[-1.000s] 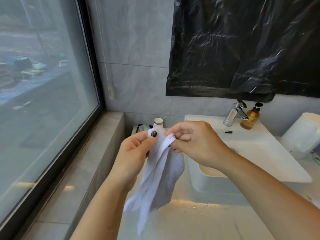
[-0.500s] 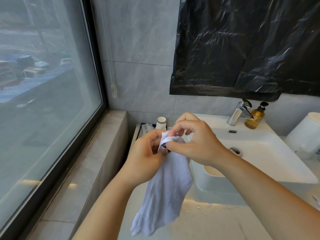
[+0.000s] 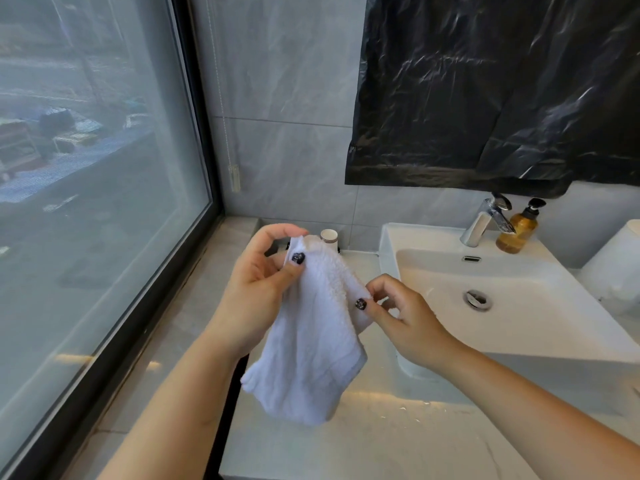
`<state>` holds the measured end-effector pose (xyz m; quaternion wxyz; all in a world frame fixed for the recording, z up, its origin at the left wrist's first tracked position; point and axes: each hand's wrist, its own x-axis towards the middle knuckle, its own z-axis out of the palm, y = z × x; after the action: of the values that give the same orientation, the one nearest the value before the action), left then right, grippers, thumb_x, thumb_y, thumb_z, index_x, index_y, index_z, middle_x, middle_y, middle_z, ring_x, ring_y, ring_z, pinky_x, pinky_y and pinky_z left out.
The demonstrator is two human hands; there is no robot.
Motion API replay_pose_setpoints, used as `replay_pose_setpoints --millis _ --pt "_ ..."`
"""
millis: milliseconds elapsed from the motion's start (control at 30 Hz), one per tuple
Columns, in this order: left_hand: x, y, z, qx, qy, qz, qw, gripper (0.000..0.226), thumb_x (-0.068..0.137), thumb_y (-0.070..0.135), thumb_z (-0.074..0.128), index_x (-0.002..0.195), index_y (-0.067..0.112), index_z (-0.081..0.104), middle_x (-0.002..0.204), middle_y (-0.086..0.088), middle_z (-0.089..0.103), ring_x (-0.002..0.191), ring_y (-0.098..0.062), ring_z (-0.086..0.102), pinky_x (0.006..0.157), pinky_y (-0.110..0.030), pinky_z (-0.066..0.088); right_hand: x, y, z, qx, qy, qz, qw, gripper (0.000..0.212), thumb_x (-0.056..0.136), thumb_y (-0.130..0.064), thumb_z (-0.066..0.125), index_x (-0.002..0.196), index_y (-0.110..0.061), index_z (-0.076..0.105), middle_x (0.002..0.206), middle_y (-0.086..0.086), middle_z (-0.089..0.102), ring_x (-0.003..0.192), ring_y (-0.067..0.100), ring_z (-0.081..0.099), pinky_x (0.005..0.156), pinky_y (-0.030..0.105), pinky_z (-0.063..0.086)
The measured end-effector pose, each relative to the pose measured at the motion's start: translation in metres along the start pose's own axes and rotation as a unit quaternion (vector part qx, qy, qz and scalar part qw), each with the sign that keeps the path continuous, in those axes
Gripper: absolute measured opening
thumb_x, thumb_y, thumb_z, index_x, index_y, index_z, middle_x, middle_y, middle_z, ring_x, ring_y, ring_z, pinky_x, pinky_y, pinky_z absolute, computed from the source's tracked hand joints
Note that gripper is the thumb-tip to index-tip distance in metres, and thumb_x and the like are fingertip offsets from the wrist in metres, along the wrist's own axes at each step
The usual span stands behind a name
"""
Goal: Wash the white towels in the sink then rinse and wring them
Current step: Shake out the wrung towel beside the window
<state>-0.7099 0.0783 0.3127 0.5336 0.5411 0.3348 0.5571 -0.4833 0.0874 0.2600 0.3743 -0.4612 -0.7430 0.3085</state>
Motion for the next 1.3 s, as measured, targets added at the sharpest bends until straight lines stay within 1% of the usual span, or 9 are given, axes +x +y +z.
replay_pose_setpoints --millis 167,300,500,600,700,900,1033,1200,1300 --pt "0.008 -0.002 -0.017 0.126 0.058 -0.02 0.99 0.015 0.099 0.004 0.054 0.104 0.015 0.062 0.091 0.0 0.068 0.087 -0.016 0.059 0.081 -0.034 0.045 0.006 -0.025 -0.017 -0.09 0.06 -0.102 0.989 0.021 0.094 -0.038 0.048 0.081 -0.022 0.05 0.091 -0.009 0.057 0.095 0.01 0.054 0.088 0.026 0.038" --pt "0.016 -0.001 -0.019 0.176 0.085 -0.059 0.979 0.013 0.1 0.006 0.052 0.105 0.014 0.061 0.09 0.008 0.07 0.086 -0.009 0.062 0.079 -0.022 0.048 0.005 -0.058 -0.017 -0.134 -0.039 -0.117 0.983 0.019 0.094 -0.048 0.04 0.086 -0.032 0.045 0.092 -0.011 0.054 0.101 0.011 0.044 0.088 0.016 0.034" --pt "0.016 0.001 -0.025 0.025 0.077 -0.066 0.995 0.02 0.102 0.001 0.045 0.115 0.003 0.061 0.099 -0.003 0.072 0.09 -0.011 0.067 0.084 -0.023 0.054 0.024 -0.073 -0.051 -0.324 -0.09 -0.196 0.921 0.032 0.094 -0.045 0.043 0.097 -0.018 0.06 0.089 -0.006 0.062 0.075 0.016 0.053 0.072 0.025 0.045" --pt "0.01 -0.001 -0.028 -0.022 0.025 -0.048 0.998 0.023 0.1 -0.006 0.039 0.097 0.008 0.057 0.088 -0.001 0.066 0.081 -0.01 0.062 0.073 -0.018 0.052 0.019 -0.073 -0.066 -0.335 -0.055 -0.195 0.92 0.026 0.089 -0.038 0.057 0.095 -0.015 0.068 0.086 -0.004 0.065 0.072 0.016 0.058 0.062 0.036 0.053" --pt "0.007 0.001 -0.032 -0.051 -0.011 -0.03 0.998 0.027 0.098 -0.009 0.036 0.09 0.009 0.055 0.08 0.0 0.063 0.076 -0.01 0.061 0.07 -0.018 0.052 0.012 -0.078 -0.068 -0.312 -0.002 -0.157 0.937 0.023 0.083 -0.037 0.071 0.093 -0.016 0.069 0.082 -0.012 0.056 0.071 0.01 0.054 0.061 0.025 0.046" --pt "0.015 0.006 -0.026 -0.055 -0.036 -0.012 0.998 0.023 0.096 -0.006 0.041 0.09 0.011 0.056 0.092 -0.008 0.061 0.083 -0.016 0.06 0.073 -0.023 0.051 0.021 -0.088 -0.07 -0.333 0.013 -0.001 0.943 0.067 0.081 -0.038 0.075 0.141 -0.026 0.049 0.084 -0.003 0.047 0.073 0.011 0.045 0.056 0.017 0.031" --pt "0.027 0.006 -0.029 -0.032 -0.019 -0.028 0.999 0.025 0.097 -0.007 0.04 0.092 0.011 0.056 0.093 -0.007 0.062 0.081 -0.015 0.062 0.07 -0.022 0.052 0.032 -0.084 -0.062 -0.32 0.022 0.009 0.947 0.016 0.085 -0.029 0.072 0.083 -0.014 0.075 0.089 0.001 0.044 0.077 0.017 0.048 0.06 0.022 0.04" --pt "0.052 0.002 -0.03 0.033 0.043 -0.075 0.996 0.03 0.101 -0.005 0.041 0.103 0.014 0.065 0.091 0.005 0.073 0.082 -0.008 0.068 0.073 -0.022 0.054 0.064 -0.07 -0.048 -0.354 0.077 0.008 0.932 0.013 0.081 -0.03 0.078 0.077 -0.018 0.073 0.103 -0.003 0.041 0.101 0.013 0.034 0.075 0.023 0.033" --pt "0.066 0.003 -0.035 0.059 0.062 -0.077 0.993 0.032 0.102 -0.001 0.042 0.118 0.013 0.066 0.098 0.008 0.075 0.089 -0.007 0.07 0.076 -0.023 0.055 0.087 -0.06 -0.048 -0.289 0.074 0.01 0.954 0.018 0.084 -0.022 0.072 0.069 -0.011 0.07 0.086 -0.001 0.053 0.082 0.012 0.048 0.067 0.033 0.04"
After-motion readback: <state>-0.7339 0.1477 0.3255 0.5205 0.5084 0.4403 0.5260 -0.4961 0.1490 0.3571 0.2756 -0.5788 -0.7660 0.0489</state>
